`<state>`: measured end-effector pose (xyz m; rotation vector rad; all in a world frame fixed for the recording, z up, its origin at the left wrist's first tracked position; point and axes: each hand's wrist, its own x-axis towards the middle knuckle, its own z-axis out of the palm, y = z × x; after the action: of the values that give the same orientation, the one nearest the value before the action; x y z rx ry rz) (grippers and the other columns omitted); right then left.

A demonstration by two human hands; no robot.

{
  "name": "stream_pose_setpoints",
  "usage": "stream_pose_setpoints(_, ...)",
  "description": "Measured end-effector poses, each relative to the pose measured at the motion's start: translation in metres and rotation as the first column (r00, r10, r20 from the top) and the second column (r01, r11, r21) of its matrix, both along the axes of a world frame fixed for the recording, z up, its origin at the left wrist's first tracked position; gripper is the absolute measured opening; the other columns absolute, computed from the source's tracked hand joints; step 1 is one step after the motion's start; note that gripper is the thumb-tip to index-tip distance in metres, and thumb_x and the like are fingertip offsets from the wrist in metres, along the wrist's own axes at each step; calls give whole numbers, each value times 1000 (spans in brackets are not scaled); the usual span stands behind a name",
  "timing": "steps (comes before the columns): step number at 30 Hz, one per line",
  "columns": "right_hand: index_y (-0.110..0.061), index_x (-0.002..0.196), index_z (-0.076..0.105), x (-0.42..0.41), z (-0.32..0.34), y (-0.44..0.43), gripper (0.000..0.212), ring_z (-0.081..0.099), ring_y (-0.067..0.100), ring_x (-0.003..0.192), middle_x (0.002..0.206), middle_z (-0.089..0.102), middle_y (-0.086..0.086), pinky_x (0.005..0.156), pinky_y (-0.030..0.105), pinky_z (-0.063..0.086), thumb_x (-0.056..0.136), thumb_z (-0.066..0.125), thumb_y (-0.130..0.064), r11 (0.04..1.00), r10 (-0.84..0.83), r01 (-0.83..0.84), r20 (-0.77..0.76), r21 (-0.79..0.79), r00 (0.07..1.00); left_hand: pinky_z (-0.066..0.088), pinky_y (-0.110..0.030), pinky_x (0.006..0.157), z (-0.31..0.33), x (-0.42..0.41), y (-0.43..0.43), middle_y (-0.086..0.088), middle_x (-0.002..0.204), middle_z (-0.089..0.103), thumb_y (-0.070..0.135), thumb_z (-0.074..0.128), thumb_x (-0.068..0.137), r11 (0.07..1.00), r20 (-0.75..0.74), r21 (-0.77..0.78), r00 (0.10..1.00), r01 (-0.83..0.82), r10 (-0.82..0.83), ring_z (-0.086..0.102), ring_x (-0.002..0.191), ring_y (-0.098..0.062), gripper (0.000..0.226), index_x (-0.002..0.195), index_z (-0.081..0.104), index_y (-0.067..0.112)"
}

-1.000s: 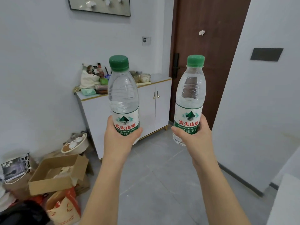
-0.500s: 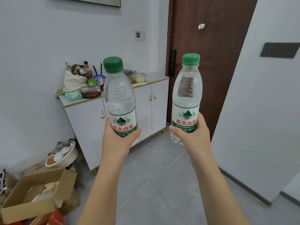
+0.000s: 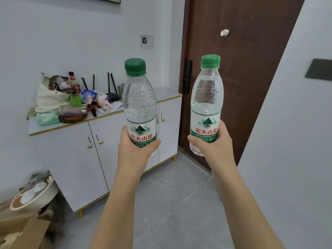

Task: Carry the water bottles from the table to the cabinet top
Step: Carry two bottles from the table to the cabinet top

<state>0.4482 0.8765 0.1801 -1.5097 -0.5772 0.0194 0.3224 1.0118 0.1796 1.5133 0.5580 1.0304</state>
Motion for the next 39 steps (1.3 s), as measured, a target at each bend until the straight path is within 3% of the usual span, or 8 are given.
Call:
stream_pose_setpoints(10, -31, 122, 51, 119, -12, 66, 64, 62, -12, 90, 103, 63, -21, 69, 13, 51, 72, 82, -5, 1000, 7, -7, -23, -12, 1000, 49, -18, 68, -13, 120, 65, 8, 104, 65, 3, 83, 68, 999, -29, -45, 1000, 12, -13, 63, 93, -7, 57, 111, 52, 22)
stream_pose_setpoints(14, -27, 128, 52, 172, -18, 106, 68, 64, -1, 98, 109, 64, -17, 81, 22, 53, 71, 83, -7, 1000, -15, 15, -9, -23, 1000, 49, -21, 68, -18, 178, 109, 5, 106, 66, 3, 82, 68, 996, -1, -75, 999, 38, -38, 64, 95, -10, 57, 114, 53, 21)
stream_pose_setpoints(27, -24, 126, 54, 317, -6, 227, 64, 65, -2, 95, 106, 67, -14, 82, 26, 56, 71, 83, -7, 994, -98, 97, -23, -45, 995, 52, -24, 72, -1, 345, 249, 3, 108, 67, -1, 81, 68, 988, 38, -78, 991, 132, -129, 65, 97, -12, 61, 119, 53, 18)
stream_pose_setpoints(30, -25, 126, 53, 343, -8, 246, 65, 65, -3, 93, 105, 66, -16, 78, 21, 54, 72, 83, -7, 994, -103, 101, -44, -47, 994, 54, -31, 79, -9, 369, 266, 1, 113, 67, 1, 82, 67, 988, -3, -83, 991, 134, -135, 65, 102, -16, 66, 124, 54, 17)
stream_pose_setpoints(39, -31, 123, 51, 438, -19, 300, 65, 64, -4, 93, 103, 64, -20, 73, 16, 52, 72, 83, -6, 999, -46, 44, -62, -25, 997, 52, -28, 76, -19, 455, 310, 1, 111, 67, -2, 81, 68, 993, -3, -82, 996, 88, -89, 64, 101, -16, 66, 125, 53, 16)
